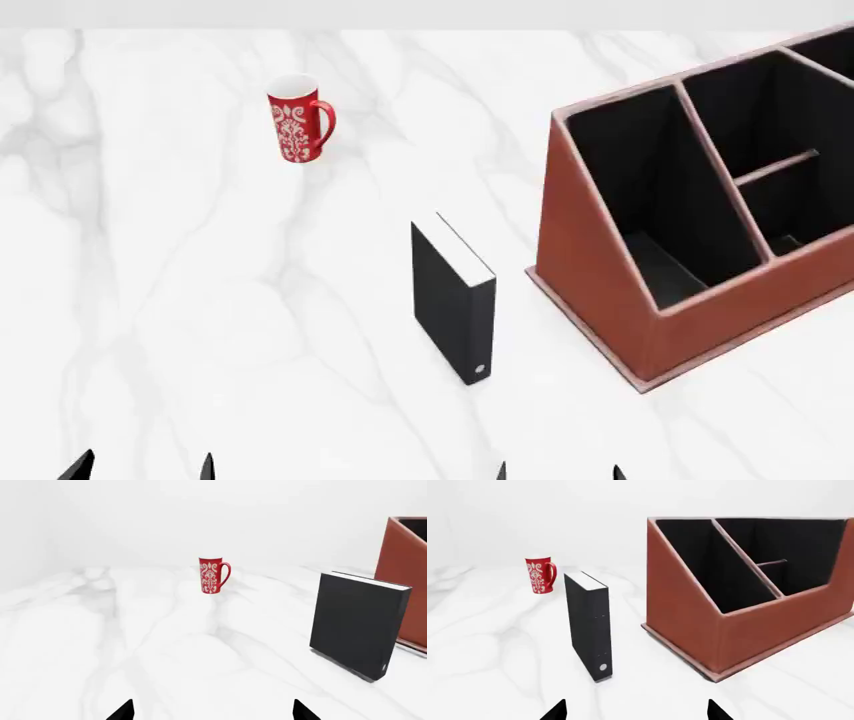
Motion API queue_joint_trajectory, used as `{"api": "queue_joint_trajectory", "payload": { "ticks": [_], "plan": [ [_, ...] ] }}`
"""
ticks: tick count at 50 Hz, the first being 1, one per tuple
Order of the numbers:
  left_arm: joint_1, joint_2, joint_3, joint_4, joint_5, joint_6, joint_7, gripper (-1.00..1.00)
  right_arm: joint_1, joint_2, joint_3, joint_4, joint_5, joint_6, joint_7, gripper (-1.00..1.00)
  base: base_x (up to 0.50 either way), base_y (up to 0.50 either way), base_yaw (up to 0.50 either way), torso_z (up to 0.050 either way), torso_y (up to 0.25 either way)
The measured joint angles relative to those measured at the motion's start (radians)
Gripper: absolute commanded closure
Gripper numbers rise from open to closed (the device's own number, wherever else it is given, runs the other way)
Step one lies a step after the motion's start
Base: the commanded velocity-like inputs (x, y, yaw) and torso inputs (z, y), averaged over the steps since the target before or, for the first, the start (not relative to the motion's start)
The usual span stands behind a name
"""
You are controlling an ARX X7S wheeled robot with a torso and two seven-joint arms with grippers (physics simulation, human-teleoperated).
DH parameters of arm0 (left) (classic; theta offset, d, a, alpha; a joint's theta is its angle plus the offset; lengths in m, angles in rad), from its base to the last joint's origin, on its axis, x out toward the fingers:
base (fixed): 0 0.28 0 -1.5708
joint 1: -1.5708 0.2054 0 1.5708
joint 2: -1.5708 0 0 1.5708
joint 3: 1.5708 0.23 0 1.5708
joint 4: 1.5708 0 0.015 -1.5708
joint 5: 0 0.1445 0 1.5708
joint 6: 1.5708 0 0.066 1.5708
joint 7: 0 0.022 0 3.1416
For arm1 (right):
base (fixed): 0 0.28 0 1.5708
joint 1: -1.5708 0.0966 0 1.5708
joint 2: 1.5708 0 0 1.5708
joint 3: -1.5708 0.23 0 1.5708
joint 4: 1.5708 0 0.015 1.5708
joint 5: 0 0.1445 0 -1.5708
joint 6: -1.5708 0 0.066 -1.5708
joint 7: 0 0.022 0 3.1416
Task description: Pick up the book and place it in the left compartment of the caddy.
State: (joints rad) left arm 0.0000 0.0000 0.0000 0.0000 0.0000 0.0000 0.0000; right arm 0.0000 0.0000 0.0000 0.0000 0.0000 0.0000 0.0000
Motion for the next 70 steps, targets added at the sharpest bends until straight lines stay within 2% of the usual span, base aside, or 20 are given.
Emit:
{"api": "queue_joint_trajectory", "payload": {
  "ticks": [16,30,42,55,70],
  "plan": [
    [0.044,-0.032,0.046,0.071,-0.033,-0.008,-0.032,-1.00,-0.054,0.030,-0.038,-0.083,0.046,0.003,0.052,-1.00,0.00,0.00,0.00,0.000,0.000],
    [0.128,-0.072,0.049,0.379,-0.093,-0.097,-0.074,-1.00,-0.092,0.068,-0.067,-0.382,0.073,0.116,0.103,-1.00,0.00,0.00,0.00,0.000,0.000],
    [0.161,-0.102,0.030,0.594,-0.147,-0.173,-0.110,-1.00,-0.104,0.099,0.002,-0.647,0.126,0.235,0.167,-1.00,0.00,0.00,0.00,0.000,0.000],
    [0.183,-0.127,0.026,0.679,-0.166,-0.174,-0.134,-1.00,-0.121,0.132,0.091,-0.800,0.180,0.301,0.219,-1.00,0.00,0.00,0.00,0.000,0.000],
    [0.193,-0.148,0.029,0.727,-0.179,-0.179,-0.157,-1.00,-0.124,0.156,0.112,-0.850,0.194,0.330,0.251,-1.00,0.00,-0.02,0.00,0.000,0.000]
  ]
}}
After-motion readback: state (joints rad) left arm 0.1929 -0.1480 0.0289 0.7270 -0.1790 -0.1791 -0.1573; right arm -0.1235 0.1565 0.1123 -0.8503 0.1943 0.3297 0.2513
